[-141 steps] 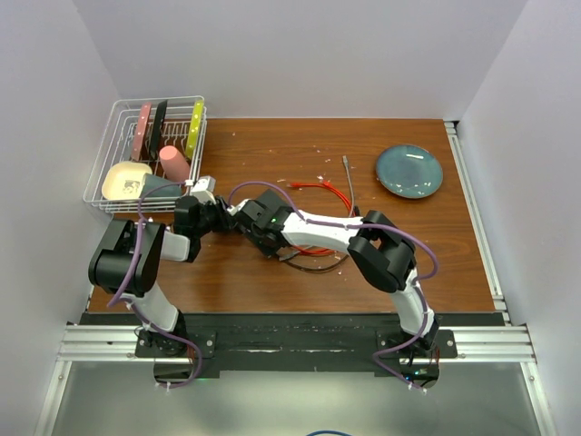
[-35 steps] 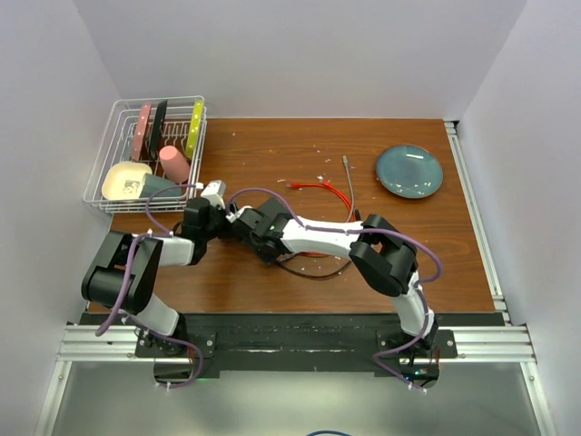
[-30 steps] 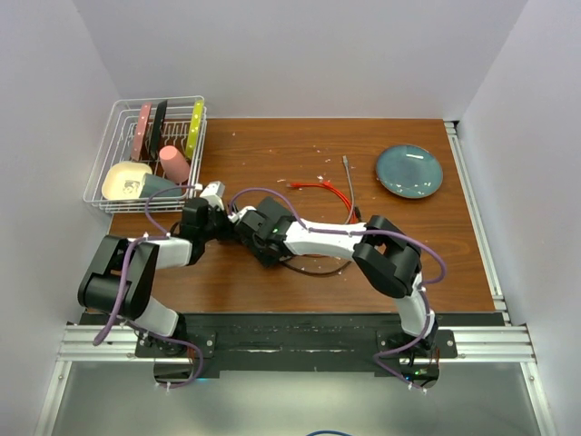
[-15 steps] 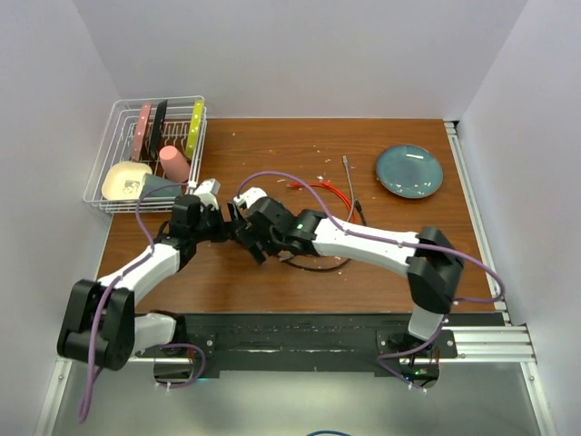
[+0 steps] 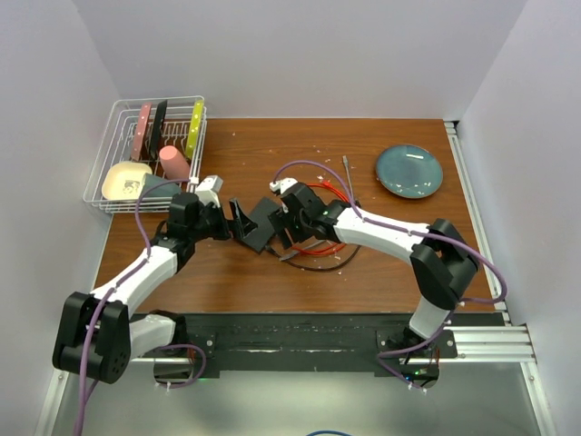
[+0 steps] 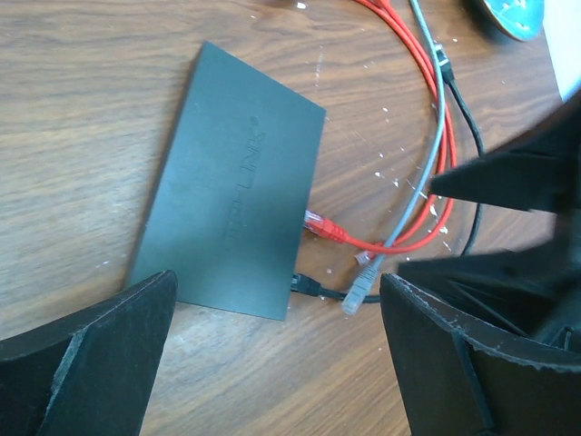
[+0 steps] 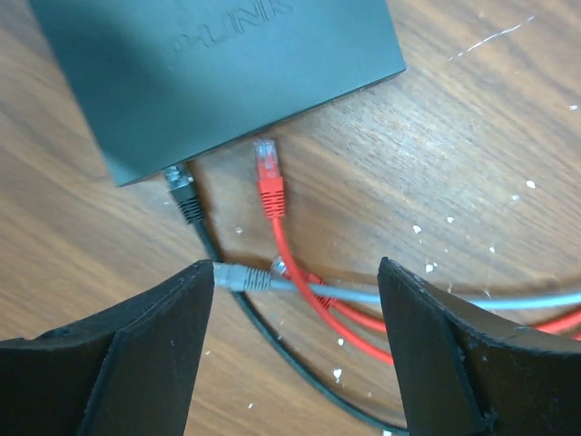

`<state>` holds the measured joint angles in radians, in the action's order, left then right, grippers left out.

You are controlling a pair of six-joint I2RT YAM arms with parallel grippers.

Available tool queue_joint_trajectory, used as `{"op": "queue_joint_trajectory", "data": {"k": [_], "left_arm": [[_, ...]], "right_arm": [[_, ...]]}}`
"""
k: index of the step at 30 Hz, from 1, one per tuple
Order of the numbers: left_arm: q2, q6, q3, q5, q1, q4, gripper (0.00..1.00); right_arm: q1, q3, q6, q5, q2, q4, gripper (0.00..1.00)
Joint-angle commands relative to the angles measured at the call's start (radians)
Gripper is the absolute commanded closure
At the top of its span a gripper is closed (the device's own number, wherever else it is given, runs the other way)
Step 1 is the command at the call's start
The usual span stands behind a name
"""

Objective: Insert the plug into the switch port

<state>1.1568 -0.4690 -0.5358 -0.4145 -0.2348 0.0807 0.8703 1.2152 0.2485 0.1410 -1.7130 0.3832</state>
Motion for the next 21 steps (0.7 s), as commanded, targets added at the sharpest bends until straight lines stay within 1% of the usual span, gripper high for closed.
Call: {"op": "queue_joint_trajectory", "data": {"k": [1, 2, 6, 13, 17, 19, 20, 21], "left_arm": [[0.01, 0.004, -0.009, -0.032, -0.011, 0.027, 0.02], [0.012, 0.004, -0.009, -0.036, -0.014, 0.025, 0.02], [0.006, 0.0, 0.011, -0.027, -0.024, 0.036, 0.02], [0.031, 0.004, 0.005, -0.03, -0.026, 0.031, 0.03], [0.026, 0.001, 0.005, -0.03, -0.028, 0.031, 0.04], [0.021, 0.003, 0.007, -0.029, -0.028, 0.031, 0.04], [0.021, 0.003, 0.008, -0.027, -0.028, 0.031, 0.04], [0.02, 0.003, 0.008, -0.027, -0.029, 0.031, 0.04]], "right_arm": [[-0.008, -0.028, -0.023, -0.076, -0.042, -0.119, 0.31], [-0.017, -0.035, -0.023, -0.086, -0.052, -0.128, 0.32], [-0.028, -0.036, -0.032, -0.136, -0.094, -0.159, 0.34], [-0.03, -0.048, -0.037, -0.123, -0.128, -0.168, 0.37], [-0.033, -0.046, -0.04, -0.121, -0.151, -0.184, 0.47], [-0.033, -0.039, -0.041, -0.119, -0.161, -0.184, 0.55], [-0.033, -0.039, -0.043, -0.123, -0.169, -0.185, 0.6], [-0.033, -0.039, -0.043, -0.124, -0.171, -0.188, 0.68]]}}
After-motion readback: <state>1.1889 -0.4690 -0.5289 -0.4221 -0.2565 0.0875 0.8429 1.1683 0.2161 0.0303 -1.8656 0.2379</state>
